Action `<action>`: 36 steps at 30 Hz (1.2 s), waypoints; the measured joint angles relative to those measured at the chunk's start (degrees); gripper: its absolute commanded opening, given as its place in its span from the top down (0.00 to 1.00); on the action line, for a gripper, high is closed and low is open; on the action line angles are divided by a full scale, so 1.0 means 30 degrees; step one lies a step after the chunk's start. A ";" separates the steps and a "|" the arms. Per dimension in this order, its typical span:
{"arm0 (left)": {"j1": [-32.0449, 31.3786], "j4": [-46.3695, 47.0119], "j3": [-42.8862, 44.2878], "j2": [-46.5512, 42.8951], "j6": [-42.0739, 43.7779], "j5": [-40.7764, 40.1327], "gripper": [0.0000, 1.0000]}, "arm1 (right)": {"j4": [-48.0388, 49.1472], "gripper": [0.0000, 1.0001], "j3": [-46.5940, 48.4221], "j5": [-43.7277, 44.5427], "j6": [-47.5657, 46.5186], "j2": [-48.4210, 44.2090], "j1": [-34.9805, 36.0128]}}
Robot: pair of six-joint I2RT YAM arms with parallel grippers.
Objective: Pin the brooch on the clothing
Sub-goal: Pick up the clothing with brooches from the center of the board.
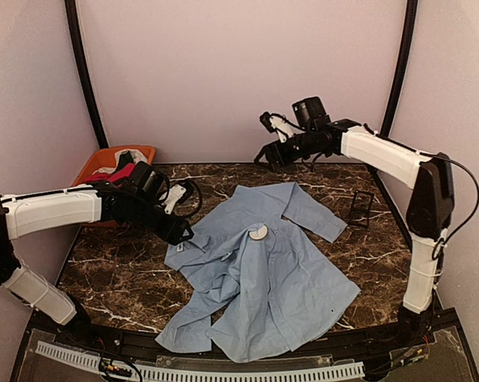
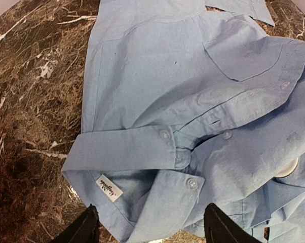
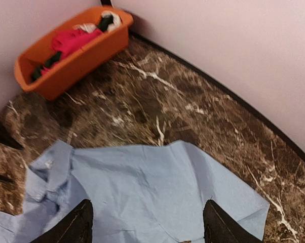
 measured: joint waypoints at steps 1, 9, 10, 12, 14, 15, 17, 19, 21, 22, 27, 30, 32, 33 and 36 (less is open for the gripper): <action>0.0138 -0.0182 0.0000 0.0066 -0.0066 -0.0124 0.29 | -0.0503 0.27 0.0831 0.0721 -0.0692 0.1479 -0.0015; 0.1690 -0.0627 0.0007 0.2302 -0.0474 -0.0546 0.08 | -0.3184 0.26 0.6652 0.2215 -0.3096 1.0120 -0.0284; 0.1843 -0.0663 0.0007 0.2623 -0.0488 -0.0539 0.04 | -0.3388 0.26 0.7322 0.2076 -0.3184 1.0630 -0.0299; 0.2055 -0.0721 0.0007 0.3198 -0.0597 -0.0546 0.02 | -0.3475 0.26 0.8714 0.1545 -0.3388 1.1519 -0.0350; 0.2157 -0.0780 0.0000 0.3679 -0.0656 -0.0503 0.01 | -0.3497 0.24 0.9595 0.0852 -0.3534 1.1927 -0.0393; 0.2171 -0.0780 0.0000 0.3898 -0.0685 -0.0474 0.01 | -0.3490 0.24 0.9865 0.0437 -0.3614 1.1985 -0.0415; 0.2186 -0.0780 0.0000 0.4291 -0.0721 -0.0408 0.01 | -0.3504 0.24 1.0156 -0.0488 -0.3876 1.1985 -0.0437; 0.2186 -0.0787 0.0007 0.4765 -0.0765 -0.0211 0.01 | -0.3490 0.24 1.0338 -0.1581 -0.4240 1.1985 -0.0437; 0.2186 -0.0772 0.0007 0.5224 -0.0780 0.0000 0.02 | -0.3497 0.24 1.0397 -0.2484 -0.4444 1.2021 -0.0437; 0.2186 -0.0772 0.0007 0.5486 -0.0794 0.0095 0.05 | -0.3497 0.24 1.0462 -0.2849 -0.4510 1.2109 -0.0437; 0.2186 -0.0576 0.0452 0.6105 -0.0903 0.0131 0.28 | -0.3432 0.24 1.0586 -0.3789 -0.4634 1.2983 -0.0342; 0.2186 -0.0466 0.0801 0.6462 -0.0976 0.0124 0.36 | -0.3410 0.24 1.0484 -0.3847 -0.4670 1.3646 -0.0240; 0.2200 -0.0386 0.1042 0.6703 -0.1049 0.0095 0.45 | -0.3410 0.24 1.0207 -0.3818 -0.4699 1.3828 -0.0168; 0.2215 -0.0299 0.1100 0.6790 -0.1122 0.0080 0.56 | -0.3410 0.24 1.0076 -0.3810 -0.4721 1.3835 -0.0131; 0.2273 -0.0087 0.1297 0.7060 -0.1268 -0.0015 0.87 | -0.3235 0.27 1.0040 -0.3657 -0.4787 1.3835 -0.0109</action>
